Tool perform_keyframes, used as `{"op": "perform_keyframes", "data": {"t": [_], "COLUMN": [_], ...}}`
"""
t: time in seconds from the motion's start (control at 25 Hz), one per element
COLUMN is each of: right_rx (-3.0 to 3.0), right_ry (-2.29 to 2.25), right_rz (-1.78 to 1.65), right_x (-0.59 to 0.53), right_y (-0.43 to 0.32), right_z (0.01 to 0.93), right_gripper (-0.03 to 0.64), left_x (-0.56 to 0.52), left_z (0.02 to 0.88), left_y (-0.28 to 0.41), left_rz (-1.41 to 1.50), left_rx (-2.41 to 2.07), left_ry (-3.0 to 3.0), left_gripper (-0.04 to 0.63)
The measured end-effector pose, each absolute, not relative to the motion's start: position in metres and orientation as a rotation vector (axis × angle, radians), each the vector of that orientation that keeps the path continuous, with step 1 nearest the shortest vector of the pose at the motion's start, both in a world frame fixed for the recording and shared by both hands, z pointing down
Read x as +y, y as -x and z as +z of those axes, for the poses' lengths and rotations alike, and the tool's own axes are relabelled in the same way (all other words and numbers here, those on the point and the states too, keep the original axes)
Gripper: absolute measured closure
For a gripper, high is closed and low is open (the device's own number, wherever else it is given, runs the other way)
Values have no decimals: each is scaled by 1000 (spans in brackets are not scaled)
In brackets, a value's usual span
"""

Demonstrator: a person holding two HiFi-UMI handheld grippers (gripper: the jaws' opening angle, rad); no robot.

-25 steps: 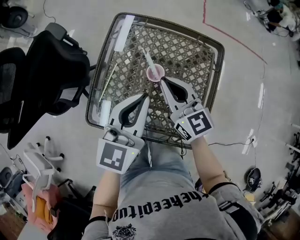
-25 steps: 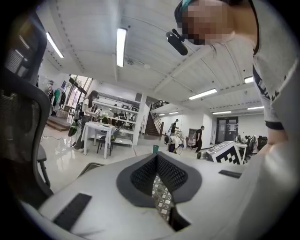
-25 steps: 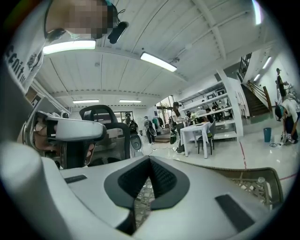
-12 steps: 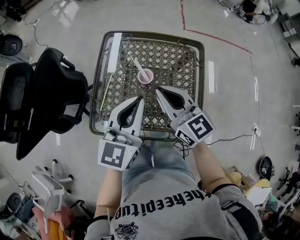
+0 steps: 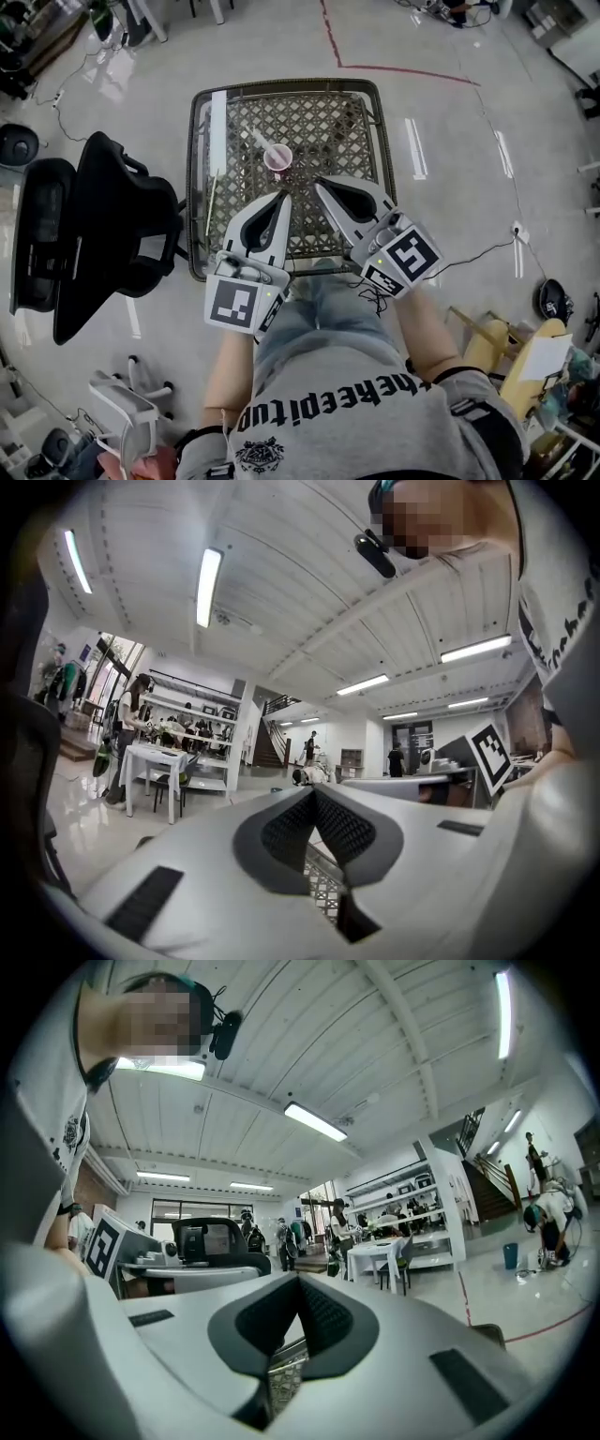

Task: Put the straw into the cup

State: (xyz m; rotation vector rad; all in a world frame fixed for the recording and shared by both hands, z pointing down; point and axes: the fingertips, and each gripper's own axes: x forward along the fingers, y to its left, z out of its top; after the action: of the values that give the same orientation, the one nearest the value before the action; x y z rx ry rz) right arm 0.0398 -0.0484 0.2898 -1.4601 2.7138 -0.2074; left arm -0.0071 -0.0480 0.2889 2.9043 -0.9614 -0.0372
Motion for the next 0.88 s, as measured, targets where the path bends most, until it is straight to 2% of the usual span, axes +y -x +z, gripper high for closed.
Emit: {"op": "perform_keyframes", "data": {"t": [0.32, 0.88], "right_rx": [2666, 2595], "right_ry": [1531, 1618], "right_rz": [-155, -106], "right_x": [-17, 12], "right_y": [-40, -30], "right_z": [271, 258], "right_gripper": [614, 612], "left_x": [-27, -4], "left_z": [284, 270], "left_y": [5, 9], "left_rz": [41, 4], "left_rx": [-849, -737], "left_ry": [-2956, -3021], "left_gripper": [571, 571]}}
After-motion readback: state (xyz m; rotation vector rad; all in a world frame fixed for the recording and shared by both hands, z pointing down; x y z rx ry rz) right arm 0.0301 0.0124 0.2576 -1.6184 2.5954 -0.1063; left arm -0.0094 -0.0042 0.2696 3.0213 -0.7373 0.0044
